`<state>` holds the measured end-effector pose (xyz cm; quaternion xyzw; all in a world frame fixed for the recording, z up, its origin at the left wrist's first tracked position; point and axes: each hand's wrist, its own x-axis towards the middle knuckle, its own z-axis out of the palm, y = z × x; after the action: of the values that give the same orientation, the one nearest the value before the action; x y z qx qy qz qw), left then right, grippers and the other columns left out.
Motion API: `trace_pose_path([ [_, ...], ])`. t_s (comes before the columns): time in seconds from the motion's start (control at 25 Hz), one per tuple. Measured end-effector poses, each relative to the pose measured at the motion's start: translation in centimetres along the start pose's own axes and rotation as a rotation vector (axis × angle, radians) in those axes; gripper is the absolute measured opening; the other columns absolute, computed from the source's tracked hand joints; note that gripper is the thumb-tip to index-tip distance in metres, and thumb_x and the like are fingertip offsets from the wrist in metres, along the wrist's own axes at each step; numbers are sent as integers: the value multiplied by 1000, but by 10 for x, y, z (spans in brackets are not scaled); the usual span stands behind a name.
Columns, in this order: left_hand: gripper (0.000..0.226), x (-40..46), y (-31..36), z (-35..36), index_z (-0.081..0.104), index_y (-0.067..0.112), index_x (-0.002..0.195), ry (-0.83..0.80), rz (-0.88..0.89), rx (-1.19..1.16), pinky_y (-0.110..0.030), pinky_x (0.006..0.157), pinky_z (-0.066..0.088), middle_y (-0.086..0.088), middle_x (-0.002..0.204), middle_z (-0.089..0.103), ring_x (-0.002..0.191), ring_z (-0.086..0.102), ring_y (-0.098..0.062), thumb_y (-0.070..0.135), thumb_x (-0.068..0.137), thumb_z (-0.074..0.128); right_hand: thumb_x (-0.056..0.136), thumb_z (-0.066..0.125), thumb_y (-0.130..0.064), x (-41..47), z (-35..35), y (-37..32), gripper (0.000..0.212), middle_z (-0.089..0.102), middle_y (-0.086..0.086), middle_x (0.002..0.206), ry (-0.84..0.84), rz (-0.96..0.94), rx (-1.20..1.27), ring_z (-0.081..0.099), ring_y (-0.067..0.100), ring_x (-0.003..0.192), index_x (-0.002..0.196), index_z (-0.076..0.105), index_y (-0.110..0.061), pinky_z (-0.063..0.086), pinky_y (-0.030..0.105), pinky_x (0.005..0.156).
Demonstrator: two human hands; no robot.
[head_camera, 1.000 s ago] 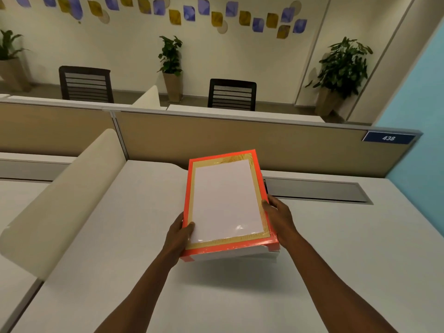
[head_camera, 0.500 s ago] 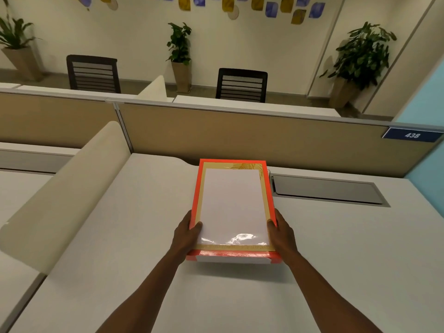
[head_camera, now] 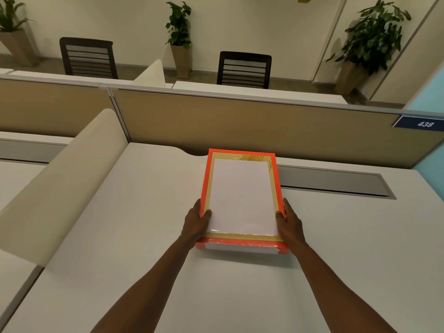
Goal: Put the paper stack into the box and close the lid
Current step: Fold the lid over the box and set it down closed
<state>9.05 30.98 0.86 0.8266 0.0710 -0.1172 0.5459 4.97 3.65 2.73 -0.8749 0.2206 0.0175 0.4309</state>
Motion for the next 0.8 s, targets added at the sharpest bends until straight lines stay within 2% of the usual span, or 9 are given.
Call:
trace_pose_path([
  [0.12, 48, 2, 1, 0, 39, 20, 148, -7, -14, -2, -40, 99, 46, -2, 136, 56, 109, 54, -20, 34, 103, 45, 105, 38, -30, 3, 1, -2, 56, 42, 10, 151, -10, -2, -6, 53, 35, 126, 156, 16, -25, 46, 48, 102],
  [0.28, 49, 5, 1, 3, 38, 17, 147, -15, -27, 16, -45, 103, 47, -8, 140, 55, 123, 56, -30, 34, 103, 45, 105, 37, -28, 6, 2, -1, 54, 45, 10, 149, -19, -16, -17, 53, 35, 125, 156, 17, -26, 45, 47, 102],
  [0.48, 51, 4, -5, 6, 33, 17, 150, -16, -24, 51, -46, 105, 45, -8, 143, 52, 127, 53, -32, 32, 103, 46, 106, 33, -27, 4, 7, 7, 54, 48, 12, 145, -36, -18, -36, 56, 34, 120, 156, 14, -26, 47, 44, 100],
  [0.68, 51, 5, -9, 8, 33, 18, 150, -2, -27, 74, -48, 106, 45, -9, 142, 52, 127, 53, -32, 32, 103, 46, 106, 33, -28, 5, 10, 9, 54, 51, 12, 142, -33, -18, -37, 58, 24, 103, 156, 13, -27, 50, 40, 94],
  [0.8, 50, 3, -11, 11, 35, 17, 149, 26, -8, 92, -48, 106, 45, -11, 139, 53, 126, 54, -33, 30, 102, 46, 106, 32, -27, 4, 12, 12, 54, 51, 12, 142, -25, -18, -44, 60, 30, 110, 156, 12, -27, 50, 41, 96],
])
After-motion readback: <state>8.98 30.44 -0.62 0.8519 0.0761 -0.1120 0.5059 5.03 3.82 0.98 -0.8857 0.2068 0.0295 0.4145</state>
